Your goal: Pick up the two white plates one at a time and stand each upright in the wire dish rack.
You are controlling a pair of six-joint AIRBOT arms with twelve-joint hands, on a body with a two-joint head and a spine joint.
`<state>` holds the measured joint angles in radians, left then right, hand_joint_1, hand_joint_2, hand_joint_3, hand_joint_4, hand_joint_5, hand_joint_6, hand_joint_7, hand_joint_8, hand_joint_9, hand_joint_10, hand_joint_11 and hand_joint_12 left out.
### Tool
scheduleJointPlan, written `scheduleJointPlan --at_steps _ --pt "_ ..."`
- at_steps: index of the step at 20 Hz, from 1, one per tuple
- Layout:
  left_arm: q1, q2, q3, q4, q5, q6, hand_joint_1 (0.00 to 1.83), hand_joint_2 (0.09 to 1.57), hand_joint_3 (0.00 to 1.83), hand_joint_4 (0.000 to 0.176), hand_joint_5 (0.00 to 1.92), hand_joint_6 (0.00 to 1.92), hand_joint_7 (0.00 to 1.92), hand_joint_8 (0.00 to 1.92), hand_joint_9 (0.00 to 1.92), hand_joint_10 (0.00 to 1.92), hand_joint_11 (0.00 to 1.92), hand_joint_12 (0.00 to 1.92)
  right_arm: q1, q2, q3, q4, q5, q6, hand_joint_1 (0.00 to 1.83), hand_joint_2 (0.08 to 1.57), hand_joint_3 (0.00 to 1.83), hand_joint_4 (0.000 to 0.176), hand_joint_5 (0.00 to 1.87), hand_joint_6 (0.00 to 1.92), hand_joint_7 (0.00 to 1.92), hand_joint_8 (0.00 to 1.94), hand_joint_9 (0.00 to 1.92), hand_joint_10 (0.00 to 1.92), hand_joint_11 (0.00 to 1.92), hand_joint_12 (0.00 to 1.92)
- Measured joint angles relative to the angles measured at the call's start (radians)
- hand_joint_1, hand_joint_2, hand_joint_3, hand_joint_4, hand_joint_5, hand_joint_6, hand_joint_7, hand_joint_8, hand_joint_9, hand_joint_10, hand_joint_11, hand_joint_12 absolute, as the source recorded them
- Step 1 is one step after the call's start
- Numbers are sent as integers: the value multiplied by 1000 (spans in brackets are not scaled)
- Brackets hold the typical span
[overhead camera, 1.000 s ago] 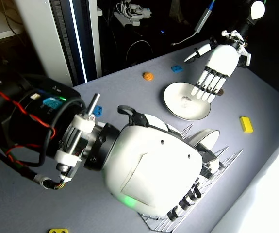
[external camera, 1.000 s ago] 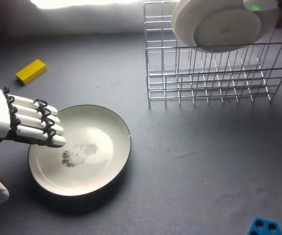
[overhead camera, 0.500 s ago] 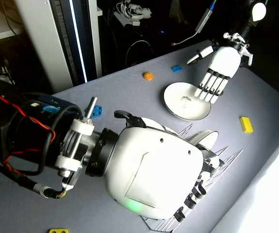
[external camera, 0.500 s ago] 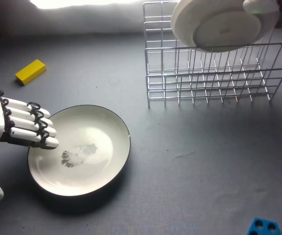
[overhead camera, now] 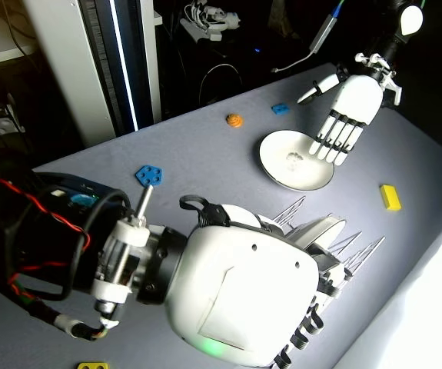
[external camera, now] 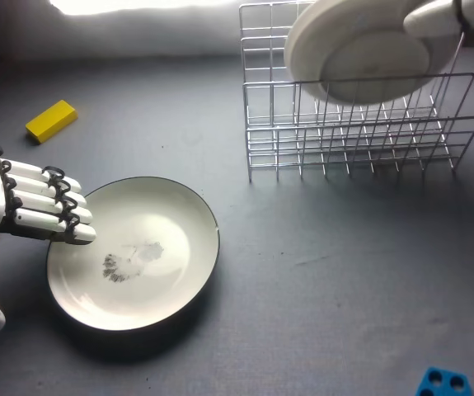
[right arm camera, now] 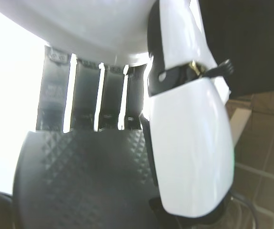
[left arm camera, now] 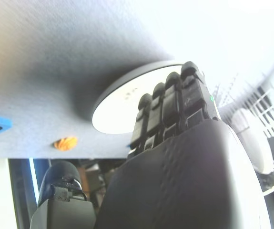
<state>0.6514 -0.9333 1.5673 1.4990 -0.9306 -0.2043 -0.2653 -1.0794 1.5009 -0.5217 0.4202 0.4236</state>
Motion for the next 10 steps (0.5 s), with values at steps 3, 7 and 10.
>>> scheduleJointPlan --at_steps 3,7,10 --pt "0 -2 8 0 3 0 0 1029 2 0 61 5 59 5 35 8 19 13 -11 -8 14 1 1 4 1380 1101 1 0 893 1062 980 939 1025 1044 873 1102" --pt "0 -2 8 -1 1 0 0 1028 1 0 71 7 70 7 40 7 18 17 -15 -24 40 -1 0 5 1381 1094 1 0 919 1031 990 917 1033 1033 875 1093" --pt "2 -4 16 -1 -3 0 0 1031 2 0 64 1 69 4 41 4 13 19 -28 -39 65 -6 1 12 1377 1108 0 0 893 1063 954 978 1010 1074 862 1116"
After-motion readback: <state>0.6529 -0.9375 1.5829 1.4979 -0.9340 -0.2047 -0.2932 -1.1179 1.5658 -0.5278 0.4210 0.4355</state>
